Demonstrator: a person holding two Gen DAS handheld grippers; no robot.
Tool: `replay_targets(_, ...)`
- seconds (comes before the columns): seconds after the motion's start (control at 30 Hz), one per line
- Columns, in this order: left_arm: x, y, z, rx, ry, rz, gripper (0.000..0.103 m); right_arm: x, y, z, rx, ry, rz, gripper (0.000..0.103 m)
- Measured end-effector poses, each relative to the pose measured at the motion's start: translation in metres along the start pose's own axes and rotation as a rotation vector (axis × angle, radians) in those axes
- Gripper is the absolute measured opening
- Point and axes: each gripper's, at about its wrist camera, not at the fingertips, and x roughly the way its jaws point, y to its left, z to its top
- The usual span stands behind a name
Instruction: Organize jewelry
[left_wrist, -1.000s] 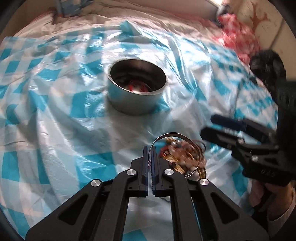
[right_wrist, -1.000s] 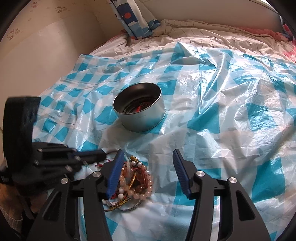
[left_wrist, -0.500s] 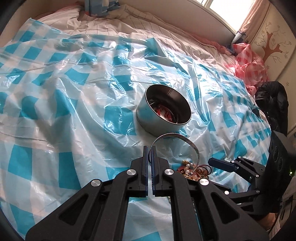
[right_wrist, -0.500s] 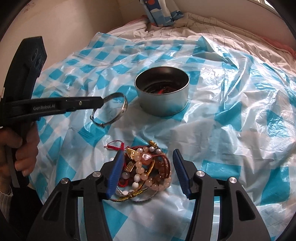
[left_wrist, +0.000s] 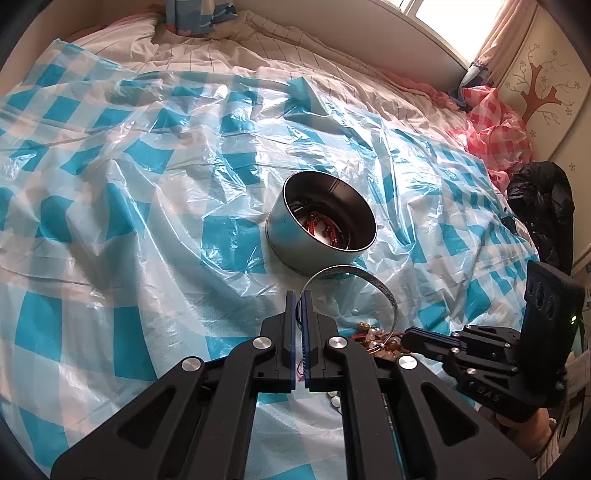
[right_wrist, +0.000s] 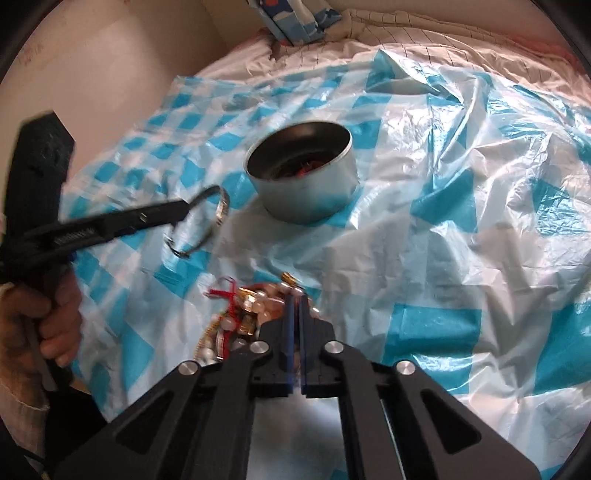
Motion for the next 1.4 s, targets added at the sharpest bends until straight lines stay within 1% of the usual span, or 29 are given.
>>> replay_targets(0.1,-0.002,-0.001,0.001,-0.002,-0.006,-0.001,0.002,-0.01,-0.001,0.003,0.013,-0.04,0.04,0.002)
replay_targets(0.2,-0.003,-0.001,0.003,-0.006,-0.015,-0.006,0.002,-0.023,-0.001,0.007,0.031,-0.101,0.098,0.002)
replay_targets(0.23,-0.004,-0.002,0.004,-0.006,-0.018,-0.007,0.002,-0.03,0.0,0.009,0.029,-0.133,0.125,0.002)
replay_targets(0.43,-0.009,-0.005,0.006,-0.004,-0.05,-0.027,0.002,-0.051,0.007,0.015,0.013,-0.247,0.191,0.003)
replay_targets(0.5,-0.011,-0.007,0.007,-0.003,-0.06,-0.034,0.002,-0.06,0.012,0.017,-0.007,-0.292,0.231,0.002)
replay_targets(0.63,-0.013,-0.008,0.008,-0.009,-0.079,-0.039,0.002,-0.064,0.012,0.018,-0.002,-0.316,0.226,0.003)
replay_targets(0.77,-0.018,-0.009,0.012,-0.021,-0.115,-0.042,0.002,-0.075,0.013,0.021,-0.014,-0.383,0.195,0.003)
replay_targets(0.9,-0.02,-0.01,0.018,-0.044,-0.146,-0.044,0.002,-0.081,0.012,0.028,-0.011,-0.431,0.173,0.003)
replay_targets(1.07,-0.017,-0.01,0.027,-0.071,-0.169,-0.047,0.002,-0.081,0.011,0.041,0.001,-0.456,0.173,0.003)
replay_targets(1.4,-0.003,-0.015,0.041,-0.102,-0.18,-0.053,0.002,-0.076,0.007,0.064,0.01,-0.474,0.172,0.003)
